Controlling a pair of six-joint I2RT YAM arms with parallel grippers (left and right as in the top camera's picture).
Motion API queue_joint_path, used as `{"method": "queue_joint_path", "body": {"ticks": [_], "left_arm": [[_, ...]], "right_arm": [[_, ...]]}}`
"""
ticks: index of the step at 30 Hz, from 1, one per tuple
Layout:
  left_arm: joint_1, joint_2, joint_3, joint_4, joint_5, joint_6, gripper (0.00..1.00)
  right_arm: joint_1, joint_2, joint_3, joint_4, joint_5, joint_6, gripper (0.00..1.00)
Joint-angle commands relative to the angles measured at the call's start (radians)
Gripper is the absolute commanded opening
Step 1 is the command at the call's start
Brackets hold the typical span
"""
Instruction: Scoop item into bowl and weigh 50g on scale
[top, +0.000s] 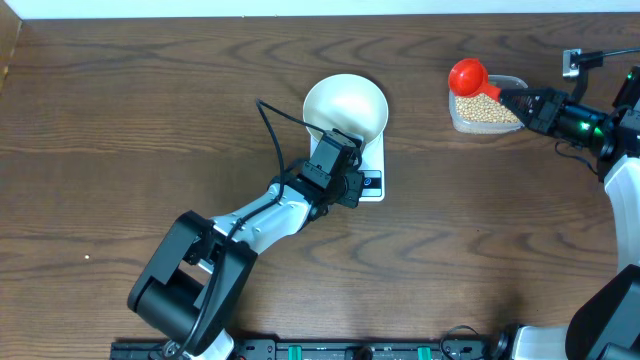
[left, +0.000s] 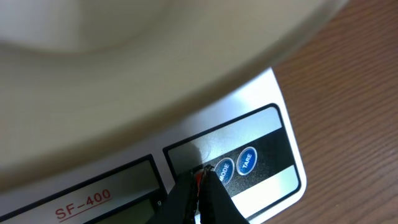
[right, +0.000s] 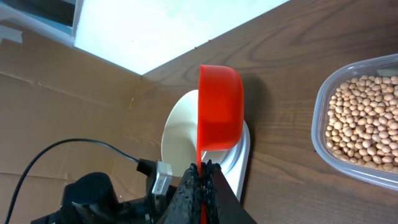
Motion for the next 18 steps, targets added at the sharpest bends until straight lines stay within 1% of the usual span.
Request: {"method": "queue_joint_path", "body": {"ticks": [1,7,18], "left_arm": [[0.006,0.015,-0.005,0.009,-0.002,-0.002,0.07],[0.007,0.041,-0.005,0.025,-0.001,-0.006,0.07],[0.045,0.085,-0.005,0.029,0.077,-0.006,0.07]], "right_arm": [[-0.002,-0.011,0.017,-0.001,-0.006,-0.007,0.01],[-0.002,-0.011,0.017,-0.008,-0.006,-0.007,0.01],[-0.002,-0.011,0.017,-0.015,-0.006,-0.008,0.01]]}}
